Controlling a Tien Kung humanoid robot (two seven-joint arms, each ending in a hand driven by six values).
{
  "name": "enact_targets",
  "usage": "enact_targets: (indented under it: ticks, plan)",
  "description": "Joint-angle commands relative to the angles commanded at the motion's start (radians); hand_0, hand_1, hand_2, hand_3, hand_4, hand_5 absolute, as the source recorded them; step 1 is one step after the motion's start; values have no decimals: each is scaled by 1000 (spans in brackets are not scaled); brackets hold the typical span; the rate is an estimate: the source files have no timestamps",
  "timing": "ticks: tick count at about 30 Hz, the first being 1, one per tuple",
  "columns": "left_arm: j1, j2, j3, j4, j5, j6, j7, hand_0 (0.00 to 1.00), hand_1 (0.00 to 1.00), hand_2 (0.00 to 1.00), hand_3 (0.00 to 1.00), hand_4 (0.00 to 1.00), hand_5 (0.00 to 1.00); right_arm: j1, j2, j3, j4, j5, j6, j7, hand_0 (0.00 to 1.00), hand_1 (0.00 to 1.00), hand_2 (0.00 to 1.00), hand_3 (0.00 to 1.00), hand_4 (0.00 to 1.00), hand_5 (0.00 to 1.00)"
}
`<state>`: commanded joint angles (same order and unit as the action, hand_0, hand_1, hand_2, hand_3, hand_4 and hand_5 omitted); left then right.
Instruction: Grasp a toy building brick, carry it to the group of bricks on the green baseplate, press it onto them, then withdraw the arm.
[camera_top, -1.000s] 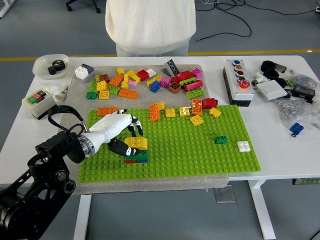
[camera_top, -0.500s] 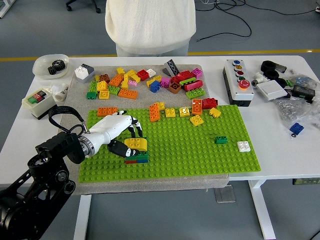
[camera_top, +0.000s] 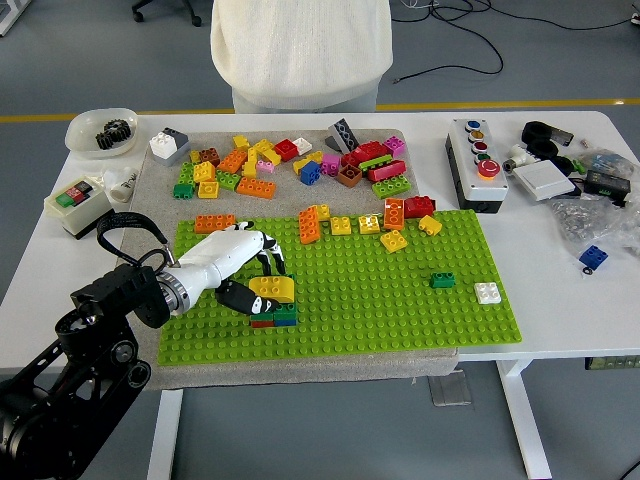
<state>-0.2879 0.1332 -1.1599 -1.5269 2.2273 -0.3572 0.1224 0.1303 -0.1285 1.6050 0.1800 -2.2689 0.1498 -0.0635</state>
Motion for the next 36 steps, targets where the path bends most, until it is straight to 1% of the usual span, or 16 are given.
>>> enact_targets:
  ticks: [17,36]
  plan:
    - [-7,-2,-3,1,-5,6,2,998,699,455,502,868,2,1,0,1,0,0,0,0,746,644,716,635,891,484]
    - [-10,-1,-4,-1,-3,-6,-2,998,704,457,501,841,2,1,0,3,0,0,0,0,746,644,716,635,890,486]
